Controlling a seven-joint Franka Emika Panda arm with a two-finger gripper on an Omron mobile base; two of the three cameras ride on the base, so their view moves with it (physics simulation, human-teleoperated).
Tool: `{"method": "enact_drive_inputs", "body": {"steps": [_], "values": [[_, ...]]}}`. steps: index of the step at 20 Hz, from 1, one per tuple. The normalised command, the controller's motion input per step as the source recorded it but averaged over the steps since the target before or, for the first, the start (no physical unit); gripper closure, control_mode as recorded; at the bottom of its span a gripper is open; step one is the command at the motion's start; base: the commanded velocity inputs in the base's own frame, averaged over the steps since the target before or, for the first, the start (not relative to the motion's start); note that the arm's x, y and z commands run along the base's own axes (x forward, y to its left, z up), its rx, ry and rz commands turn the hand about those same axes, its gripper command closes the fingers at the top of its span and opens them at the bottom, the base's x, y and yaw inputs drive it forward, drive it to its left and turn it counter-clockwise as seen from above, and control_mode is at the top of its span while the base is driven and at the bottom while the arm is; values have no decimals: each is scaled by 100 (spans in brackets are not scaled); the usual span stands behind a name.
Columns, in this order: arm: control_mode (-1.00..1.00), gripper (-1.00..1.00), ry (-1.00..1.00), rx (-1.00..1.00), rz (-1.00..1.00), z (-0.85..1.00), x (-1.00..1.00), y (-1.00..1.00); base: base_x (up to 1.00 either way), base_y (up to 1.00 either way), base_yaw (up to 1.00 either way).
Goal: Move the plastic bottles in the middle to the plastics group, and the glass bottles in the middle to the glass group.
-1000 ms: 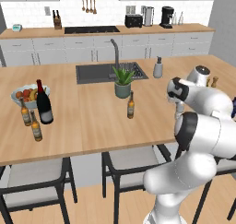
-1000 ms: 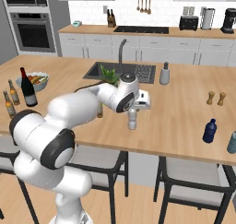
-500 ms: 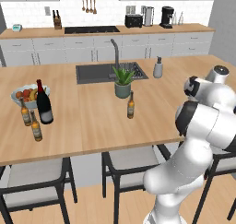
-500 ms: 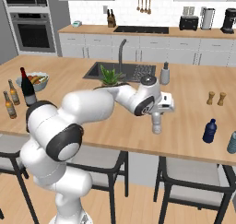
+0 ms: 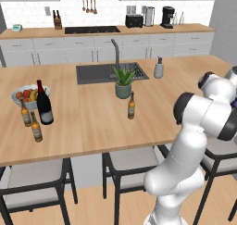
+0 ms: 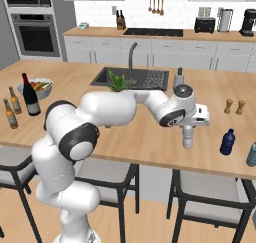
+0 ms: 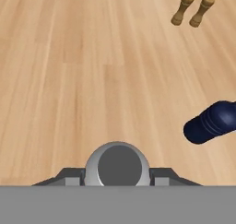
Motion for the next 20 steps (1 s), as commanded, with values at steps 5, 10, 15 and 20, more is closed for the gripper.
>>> {"method": "enact_drive_inputs", "body": {"steps": [5,10,15,20], "values": [[-100,100,-1,0,0,0,0,0,0,0,0],[-100,100,-7,0,0,0,0,-13,0,0,0],[-100,100,-6,0,-2,0,0,-32,0,0,0],[-100,100,0,0,-2,1,0,-32,0,0,0]]}}
